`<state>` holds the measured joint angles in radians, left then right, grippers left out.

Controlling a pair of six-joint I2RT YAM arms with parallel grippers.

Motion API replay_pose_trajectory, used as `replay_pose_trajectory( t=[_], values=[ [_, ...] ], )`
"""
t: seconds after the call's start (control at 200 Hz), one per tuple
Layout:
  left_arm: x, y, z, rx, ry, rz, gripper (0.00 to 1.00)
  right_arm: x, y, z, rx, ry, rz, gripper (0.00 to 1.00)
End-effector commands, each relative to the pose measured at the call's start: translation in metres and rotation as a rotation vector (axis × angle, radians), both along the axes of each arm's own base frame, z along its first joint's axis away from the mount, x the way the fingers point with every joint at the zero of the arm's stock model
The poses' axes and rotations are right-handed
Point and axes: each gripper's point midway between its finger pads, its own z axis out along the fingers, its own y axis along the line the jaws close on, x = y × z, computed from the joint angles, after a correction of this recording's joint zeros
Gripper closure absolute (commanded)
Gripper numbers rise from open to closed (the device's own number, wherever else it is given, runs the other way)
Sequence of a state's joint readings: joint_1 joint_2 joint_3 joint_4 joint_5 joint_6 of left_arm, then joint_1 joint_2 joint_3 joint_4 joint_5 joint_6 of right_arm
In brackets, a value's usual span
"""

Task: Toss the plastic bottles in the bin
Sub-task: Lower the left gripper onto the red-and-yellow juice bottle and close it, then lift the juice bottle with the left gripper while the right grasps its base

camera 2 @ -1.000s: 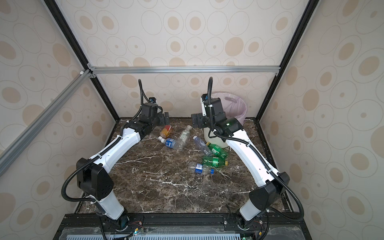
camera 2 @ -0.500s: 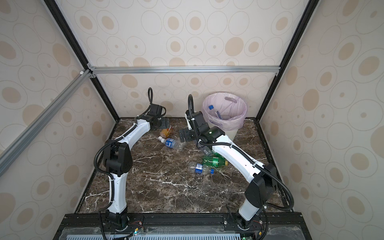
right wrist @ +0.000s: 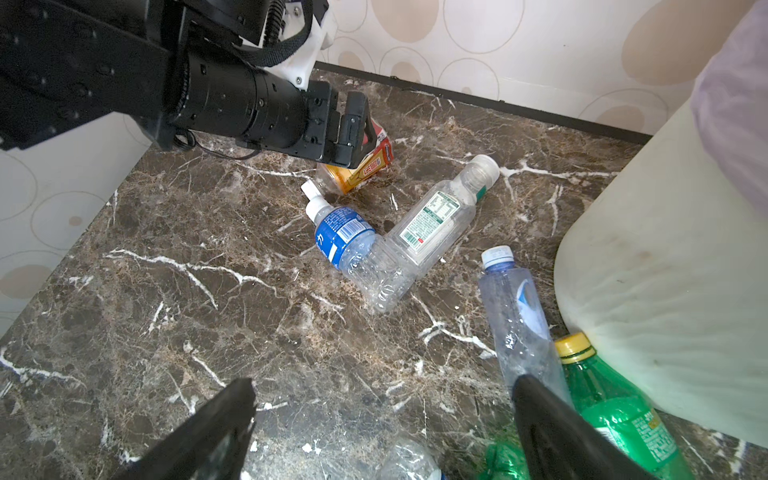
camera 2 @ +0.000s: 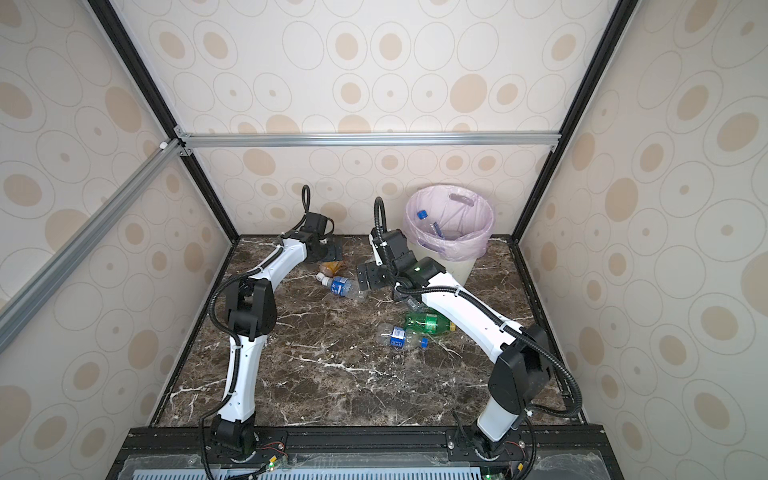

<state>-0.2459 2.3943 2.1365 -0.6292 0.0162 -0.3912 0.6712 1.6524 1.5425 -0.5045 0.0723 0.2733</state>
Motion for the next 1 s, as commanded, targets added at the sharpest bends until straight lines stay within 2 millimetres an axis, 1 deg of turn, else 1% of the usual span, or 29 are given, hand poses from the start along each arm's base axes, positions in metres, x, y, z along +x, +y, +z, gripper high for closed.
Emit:
replay_pose_trajectory(
  t=[0.0,0.055,0.18,0.255,0.42,0.53,0.715,0.84,0.995],
  values=[
    [0.0,0.003,-0.001,-0.004,0.016,-0.022,0.01,0.0,0.005,-0.012,0.017,0.031,-0.001,0.0],
    [-0.003,0.001,-0.005,-0.013,0.025,-0.03,0.01,0.001,0.006,-0.014,0.023,0.037,-0.003,0.0],
    [-0.012,0.0,-0.018,-0.022,0.05,-0.04,0.04,0.0,0.009,-0.018,0.04,0.054,-0.005,0.0],
    [-0.017,0.0,-0.026,-0.021,0.065,-0.048,0.07,0.0,0.01,-0.02,0.048,0.063,-0.008,0.0],
    [-0.022,-0.003,-0.036,-0.043,0.084,-0.05,0.15,-0.001,0.009,-0.021,0.051,0.07,-0.012,0.0],
    [-0.024,-0.005,-0.036,-0.051,0.085,-0.056,0.2,-0.002,0.007,-0.022,0.045,0.068,-0.017,0.0],
    [-0.028,-0.005,-0.033,-0.061,0.076,-0.061,0.34,-0.004,0.006,-0.025,0.045,0.08,-0.021,0.0],
    [-0.031,-0.008,-0.03,-0.08,0.075,-0.061,0.37,-0.006,0.005,-0.025,0.049,0.085,-0.021,0.0],
    [-0.036,-0.009,-0.017,-0.1,0.052,-0.068,0.37,-0.007,0.004,-0.025,0.05,0.088,-0.024,0.0]
  ],
)
